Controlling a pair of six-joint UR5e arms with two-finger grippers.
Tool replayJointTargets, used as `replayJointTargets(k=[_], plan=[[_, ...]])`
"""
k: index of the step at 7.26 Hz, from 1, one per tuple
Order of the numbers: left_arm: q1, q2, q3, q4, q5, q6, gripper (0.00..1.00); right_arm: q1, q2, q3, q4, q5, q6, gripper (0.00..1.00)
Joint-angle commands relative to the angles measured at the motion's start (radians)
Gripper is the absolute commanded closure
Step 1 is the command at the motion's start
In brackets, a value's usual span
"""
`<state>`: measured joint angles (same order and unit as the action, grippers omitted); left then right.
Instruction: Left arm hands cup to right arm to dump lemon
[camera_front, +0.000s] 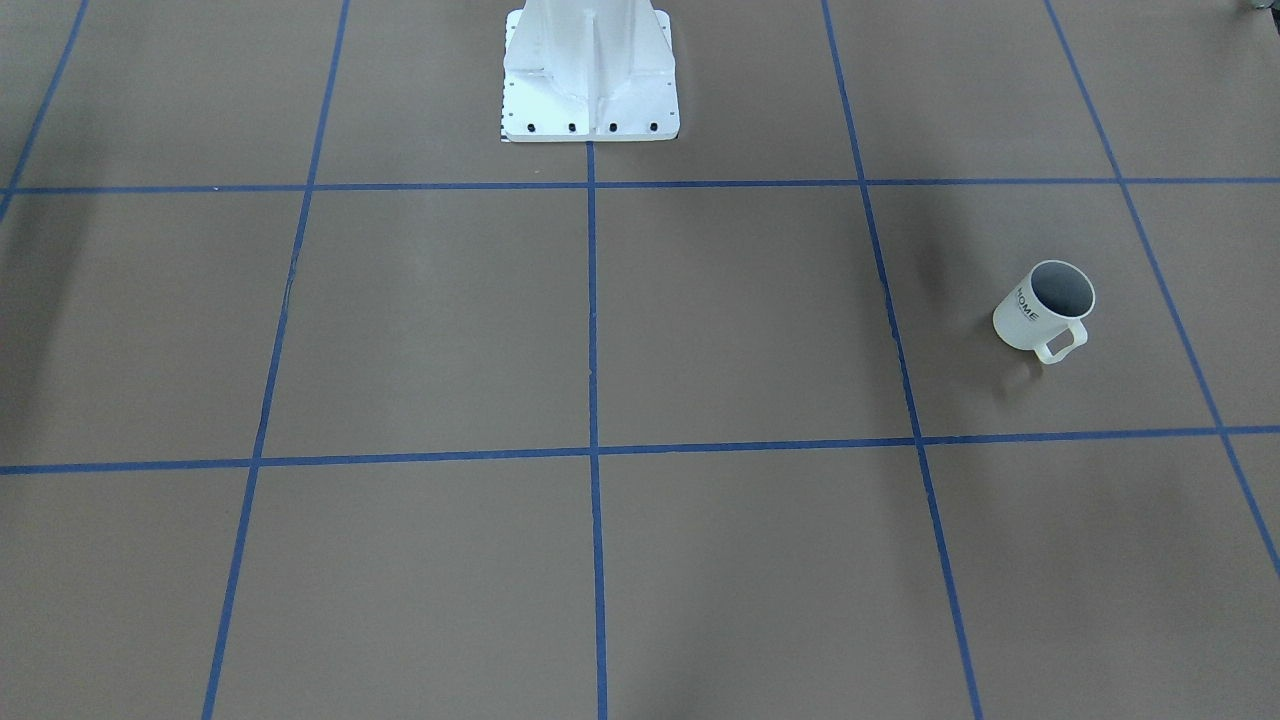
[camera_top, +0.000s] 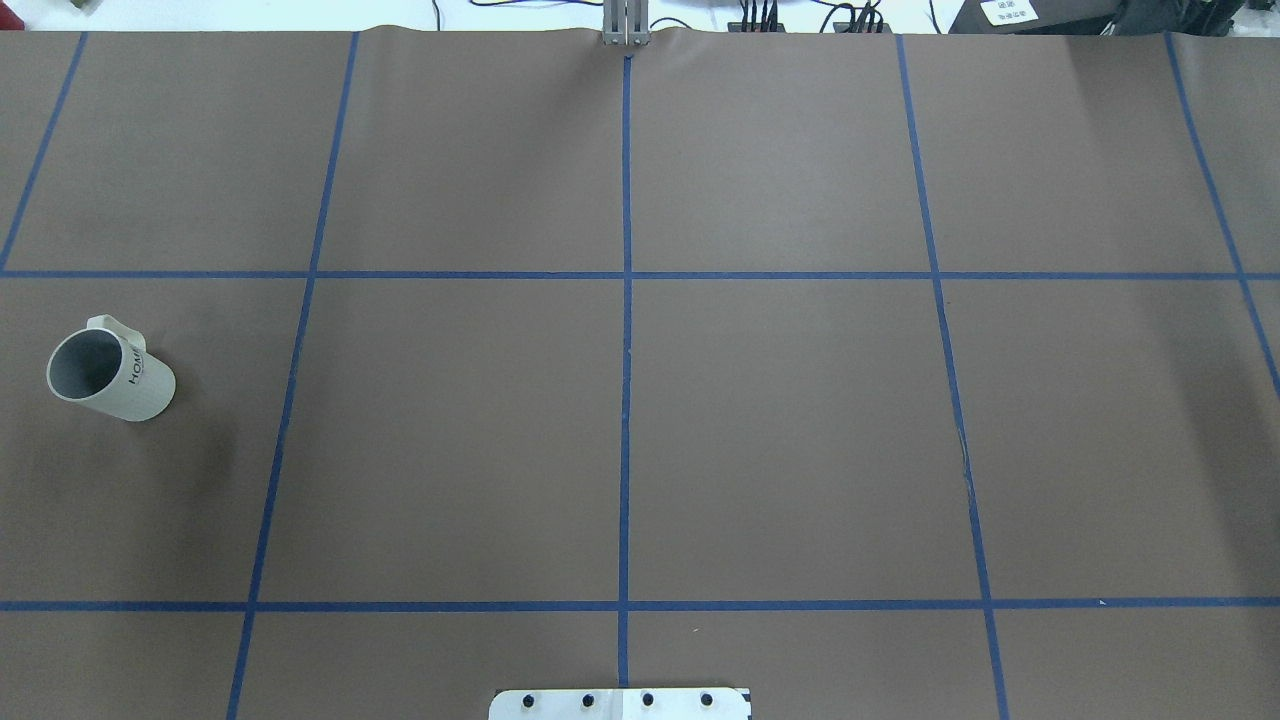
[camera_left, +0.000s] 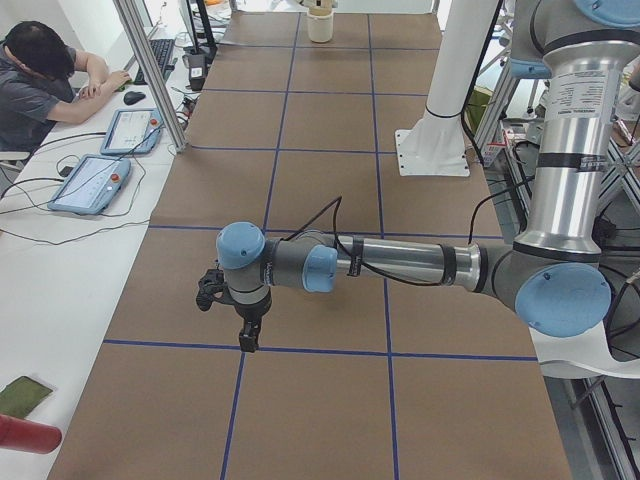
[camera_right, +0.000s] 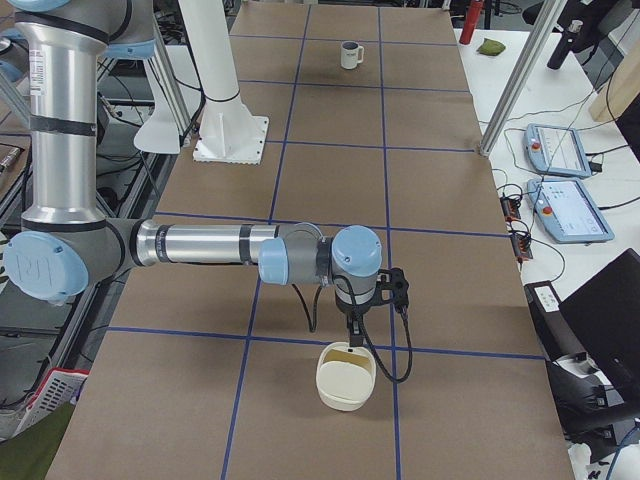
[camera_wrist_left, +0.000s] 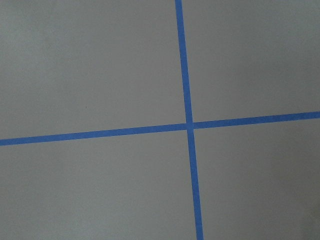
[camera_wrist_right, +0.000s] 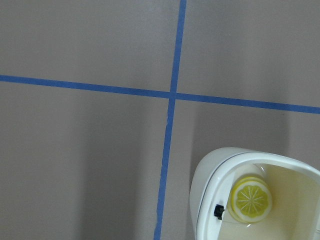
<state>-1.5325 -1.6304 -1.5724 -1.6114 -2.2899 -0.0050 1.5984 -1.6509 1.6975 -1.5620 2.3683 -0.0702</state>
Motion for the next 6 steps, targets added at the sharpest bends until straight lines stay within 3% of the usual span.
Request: replayJointTargets(k=[1, 6], plan=[[0.000, -0.003, 0.011, -0.001, 0.001, -0.001, 0.00, -0.002, 0.008, -0.008, 0.000, -0.003, 0.001, 0.00], [-0.014, 0.041, -0.029, -0.002, -0.008, 0.000, 0.00, -0.006, 0.033, -0.030, -0.001, -0.004, 0.001, 0.00]])
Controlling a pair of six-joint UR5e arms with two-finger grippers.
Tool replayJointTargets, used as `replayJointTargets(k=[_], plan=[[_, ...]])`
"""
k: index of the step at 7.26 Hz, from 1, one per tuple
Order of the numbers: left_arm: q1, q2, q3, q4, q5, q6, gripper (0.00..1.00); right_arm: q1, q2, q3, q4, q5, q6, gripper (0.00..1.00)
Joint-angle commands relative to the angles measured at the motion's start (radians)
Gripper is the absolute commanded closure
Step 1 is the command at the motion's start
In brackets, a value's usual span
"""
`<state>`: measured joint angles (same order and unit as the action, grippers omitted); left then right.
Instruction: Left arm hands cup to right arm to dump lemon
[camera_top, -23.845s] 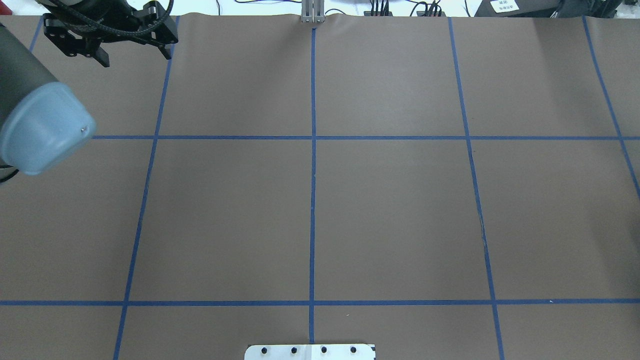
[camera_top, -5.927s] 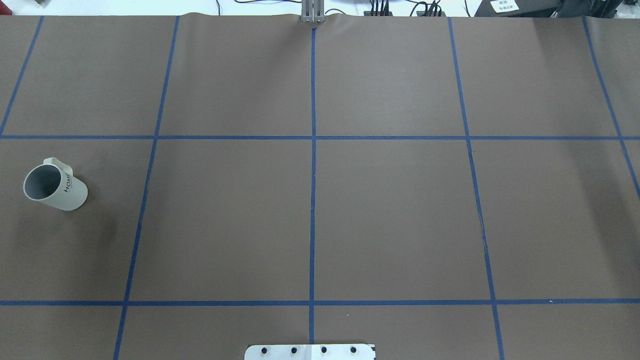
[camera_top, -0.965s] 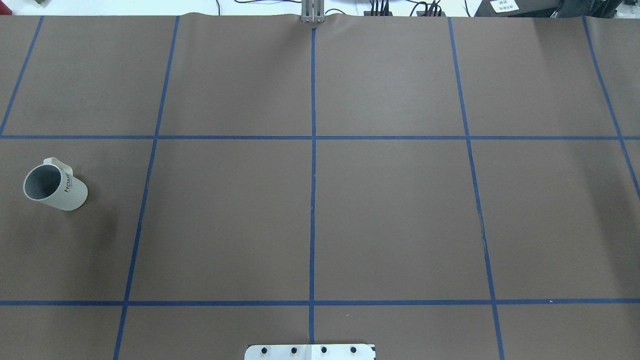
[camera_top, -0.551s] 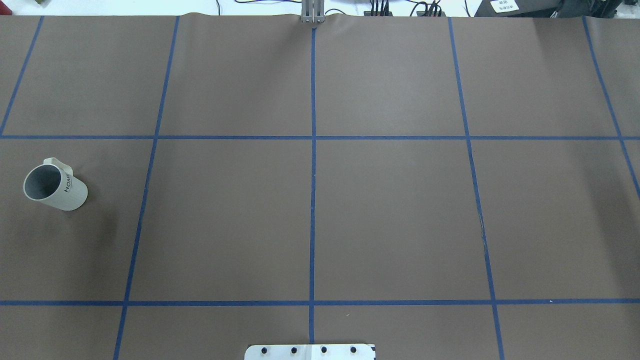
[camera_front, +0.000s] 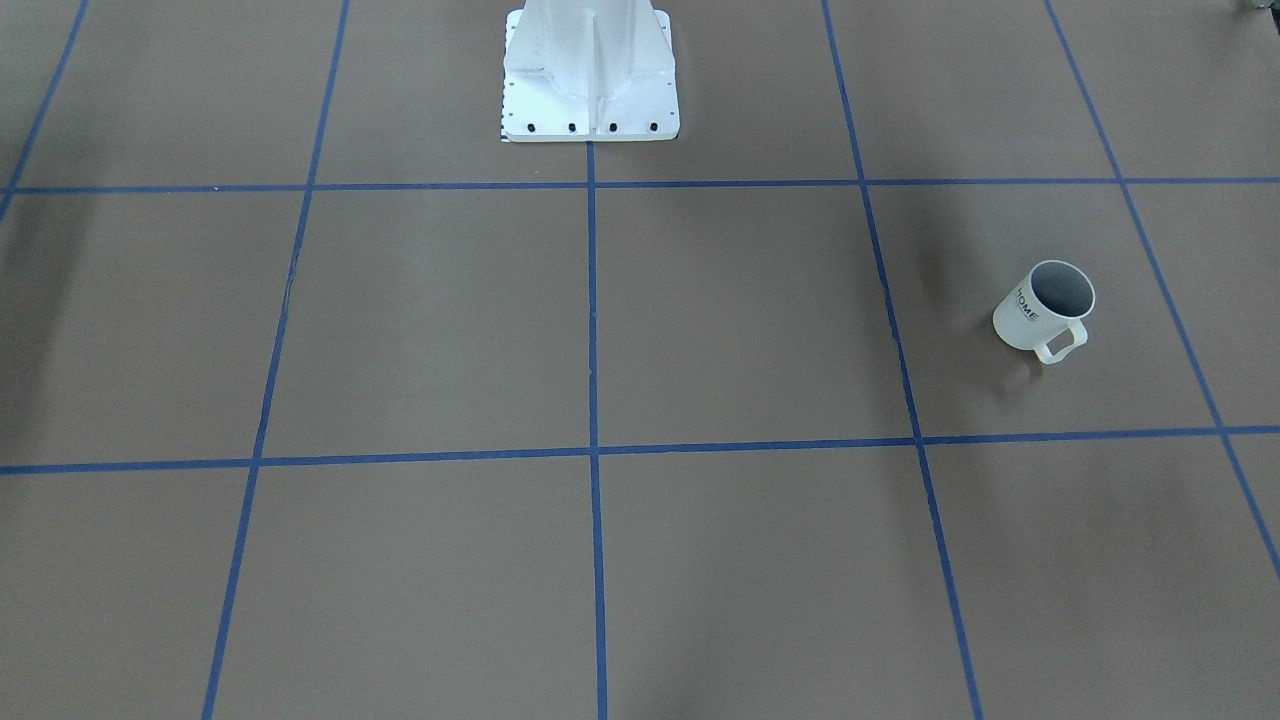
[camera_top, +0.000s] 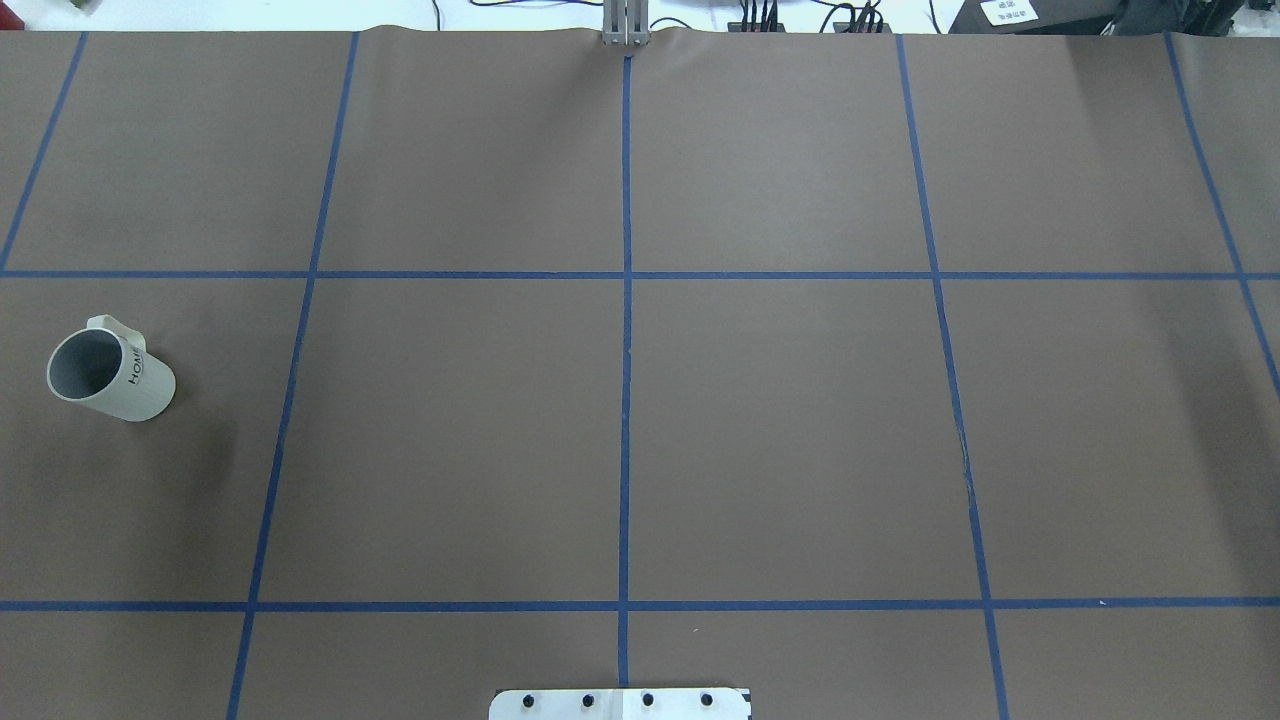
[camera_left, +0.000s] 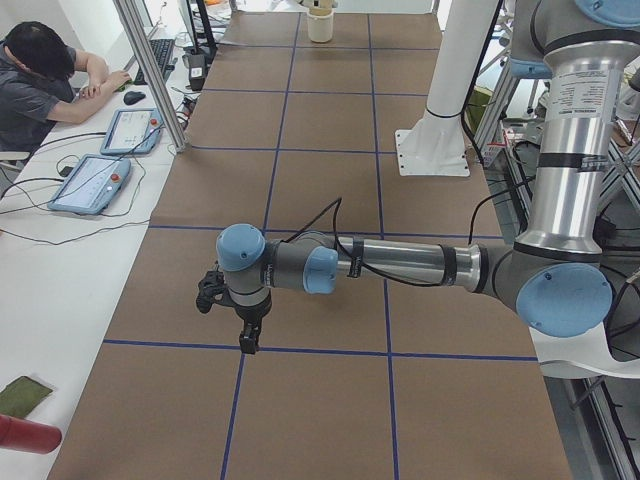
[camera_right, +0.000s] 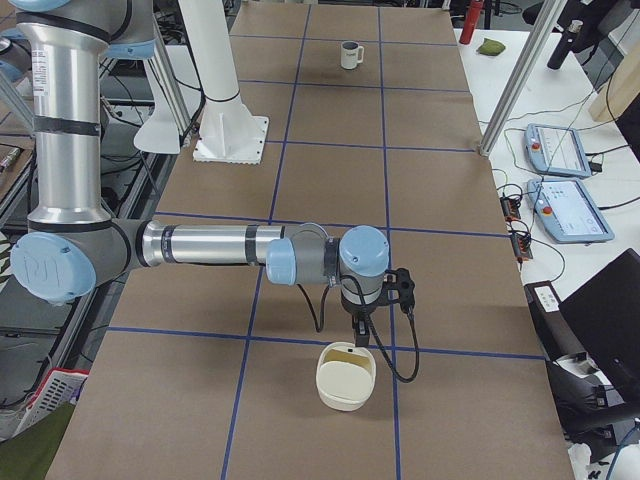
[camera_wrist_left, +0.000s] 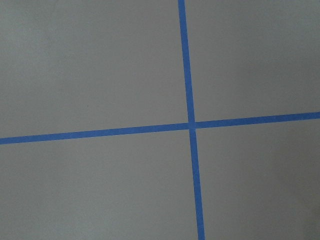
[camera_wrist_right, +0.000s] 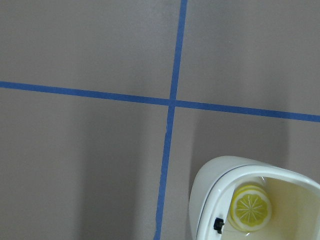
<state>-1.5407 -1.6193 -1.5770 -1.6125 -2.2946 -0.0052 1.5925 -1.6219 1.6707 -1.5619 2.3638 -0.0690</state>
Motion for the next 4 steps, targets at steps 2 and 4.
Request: replayJointTargets(k=[2, 4], plan=[[-0.006, 0.036, -0.049, 0.000, -0.002, 0.001, 0.00, 0.000, 0.049, -0.044, -0.003, 0.002, 0.000, 0.00], [-0.006, 0.038, -0.049, 0.000, -0.002, 0.001, 0.00, 0.000, 0.060, -0.051, -0.004, 0.002, 0.000, 0.00]])
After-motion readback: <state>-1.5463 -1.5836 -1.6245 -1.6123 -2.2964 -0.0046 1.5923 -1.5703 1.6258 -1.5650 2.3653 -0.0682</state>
